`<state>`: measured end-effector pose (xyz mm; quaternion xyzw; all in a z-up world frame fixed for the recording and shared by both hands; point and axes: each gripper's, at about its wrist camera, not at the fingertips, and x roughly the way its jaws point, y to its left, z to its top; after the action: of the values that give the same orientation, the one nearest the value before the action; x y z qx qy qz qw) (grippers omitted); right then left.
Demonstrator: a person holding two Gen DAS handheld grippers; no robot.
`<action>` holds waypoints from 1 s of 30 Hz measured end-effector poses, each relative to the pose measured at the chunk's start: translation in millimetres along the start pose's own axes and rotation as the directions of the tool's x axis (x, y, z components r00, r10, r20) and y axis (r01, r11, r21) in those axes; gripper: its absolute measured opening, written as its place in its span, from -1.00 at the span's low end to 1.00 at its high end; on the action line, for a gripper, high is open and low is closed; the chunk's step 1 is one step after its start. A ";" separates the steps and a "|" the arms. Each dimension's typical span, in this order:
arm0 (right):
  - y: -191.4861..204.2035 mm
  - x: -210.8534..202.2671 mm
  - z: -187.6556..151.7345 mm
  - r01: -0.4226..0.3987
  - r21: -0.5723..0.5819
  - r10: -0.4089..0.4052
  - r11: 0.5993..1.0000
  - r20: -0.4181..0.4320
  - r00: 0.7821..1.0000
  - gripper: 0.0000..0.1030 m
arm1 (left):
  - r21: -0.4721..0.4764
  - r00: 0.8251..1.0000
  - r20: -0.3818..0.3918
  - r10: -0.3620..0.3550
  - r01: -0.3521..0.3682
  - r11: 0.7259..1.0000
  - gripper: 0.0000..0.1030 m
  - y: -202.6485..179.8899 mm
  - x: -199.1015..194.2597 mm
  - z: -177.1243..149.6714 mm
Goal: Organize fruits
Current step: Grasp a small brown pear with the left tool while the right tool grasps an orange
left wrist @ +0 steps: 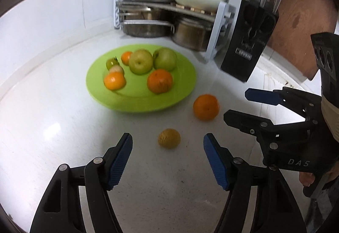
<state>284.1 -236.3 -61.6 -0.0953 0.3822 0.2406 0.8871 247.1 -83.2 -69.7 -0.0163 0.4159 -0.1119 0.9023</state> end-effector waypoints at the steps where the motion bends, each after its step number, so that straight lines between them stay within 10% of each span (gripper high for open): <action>1: -1.4 3.0 -0.2 -0.005 0.001 0.005 1.000 -0.006 1.000 0.26 | 0.000 1.000 -0.007 0.000 0.000 1.000 0.27 -0.1 3.0 -0.7; 30: -5.0 56.8 8.0 -0.031 0.017 0.032 0.999 -0.097 0.995 0.12 | -0.002 0.998 -0.058 -0.019 0.019 1.000 -0.43 0.7 38.6 7.8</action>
<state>325.4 -217.8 -97.2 -0.0941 0.4281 0.2467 0.8643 277.4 -91.3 -93.5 -0.0174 0.4417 -0.1206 0.8888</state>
